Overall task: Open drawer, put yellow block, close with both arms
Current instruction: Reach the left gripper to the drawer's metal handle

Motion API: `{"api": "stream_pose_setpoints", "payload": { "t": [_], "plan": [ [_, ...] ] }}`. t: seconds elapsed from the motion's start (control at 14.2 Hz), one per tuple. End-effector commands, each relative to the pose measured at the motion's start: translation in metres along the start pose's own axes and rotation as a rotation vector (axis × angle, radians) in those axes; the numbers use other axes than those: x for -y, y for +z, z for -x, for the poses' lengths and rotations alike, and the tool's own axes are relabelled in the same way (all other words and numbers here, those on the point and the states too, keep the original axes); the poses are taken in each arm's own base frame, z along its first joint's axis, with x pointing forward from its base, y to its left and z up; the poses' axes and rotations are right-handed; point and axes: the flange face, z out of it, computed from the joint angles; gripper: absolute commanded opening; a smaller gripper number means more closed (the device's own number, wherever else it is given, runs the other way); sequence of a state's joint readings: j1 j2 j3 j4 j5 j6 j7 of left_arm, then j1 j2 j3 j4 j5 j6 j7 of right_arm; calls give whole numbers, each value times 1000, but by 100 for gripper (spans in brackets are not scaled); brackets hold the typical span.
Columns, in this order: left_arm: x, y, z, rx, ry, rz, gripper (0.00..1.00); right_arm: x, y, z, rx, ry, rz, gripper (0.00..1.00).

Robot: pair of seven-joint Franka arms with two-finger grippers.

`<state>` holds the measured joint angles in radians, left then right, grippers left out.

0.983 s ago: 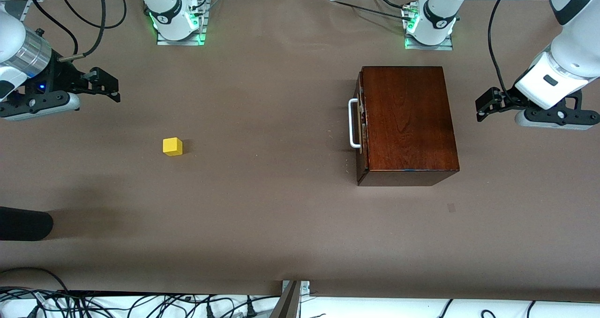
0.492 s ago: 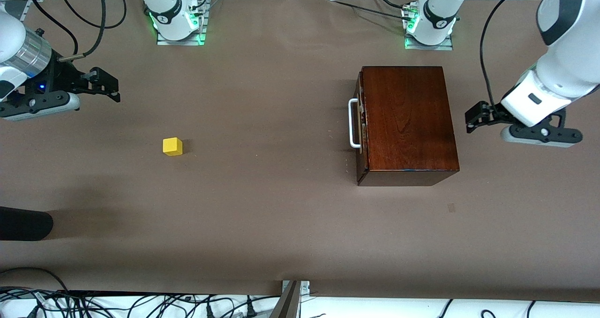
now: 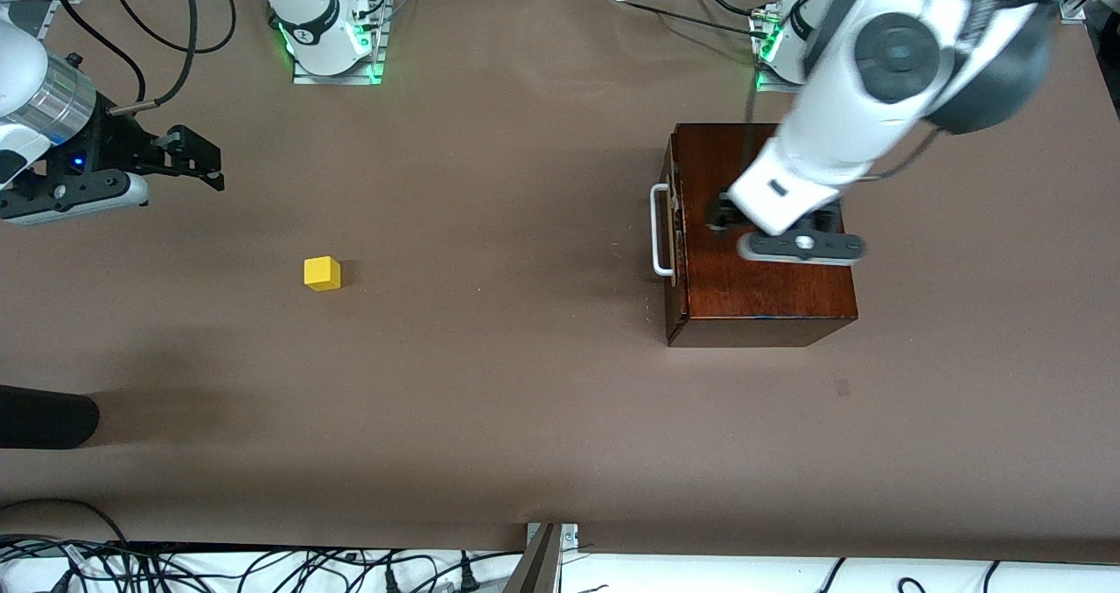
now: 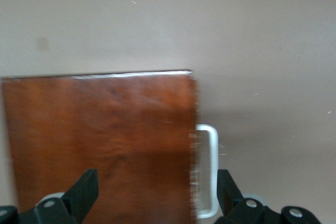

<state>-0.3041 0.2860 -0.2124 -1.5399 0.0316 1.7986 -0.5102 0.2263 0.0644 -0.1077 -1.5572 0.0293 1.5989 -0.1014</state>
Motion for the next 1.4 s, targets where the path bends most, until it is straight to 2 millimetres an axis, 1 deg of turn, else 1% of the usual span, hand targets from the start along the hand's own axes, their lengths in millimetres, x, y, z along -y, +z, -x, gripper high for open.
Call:
{"api": "stream_pose_setpoints", "payload": {
  "t": [0.0,0.07,0.14,0.28,0.35,0.42,0.56,0.63,0.84,0.98,1.19,1.33],
  "plan": [
    [-72,50,10,-10,8,-76,100,-1,-6,2,5,-5,13,100],
    [-91,64,20,-11,17,-104,100,-1,-6,2,5,-5,13,100],
    [-101,77,25,-1,25,-120,100,-1,-6,2,5,-5,13,100],
    [-111,107,33,41,48,-148,100,-1,-6,2,5,-5,13,100],
    [-113,125,35,69,55,-165,100,-1,-6,2,5,-5,13,100],
    [-110,145,36,99,52,-185,100,-1,-6,2,5,-5,13,100],
    [-100,170,43,137,54,-226,100,-1,-6,2,5,-5,13,100],
    [-95,176,44,123,72,-265,100,-1,-6,2,5,-5,13,100],
    [-92,193,51,120,93,-315,100,0,-6,1,3,-9,21,100],
    [-90,199,51,117,101,-334,100,4,-8,1,1,-20,46,100],
    [-94,204,53,109,72,-332,100,5,-8,1,3,-23,50,100],
    [-103,206,60,105,75,-335,100,5,-8,1,2,-22,50,100]
  ]
}}
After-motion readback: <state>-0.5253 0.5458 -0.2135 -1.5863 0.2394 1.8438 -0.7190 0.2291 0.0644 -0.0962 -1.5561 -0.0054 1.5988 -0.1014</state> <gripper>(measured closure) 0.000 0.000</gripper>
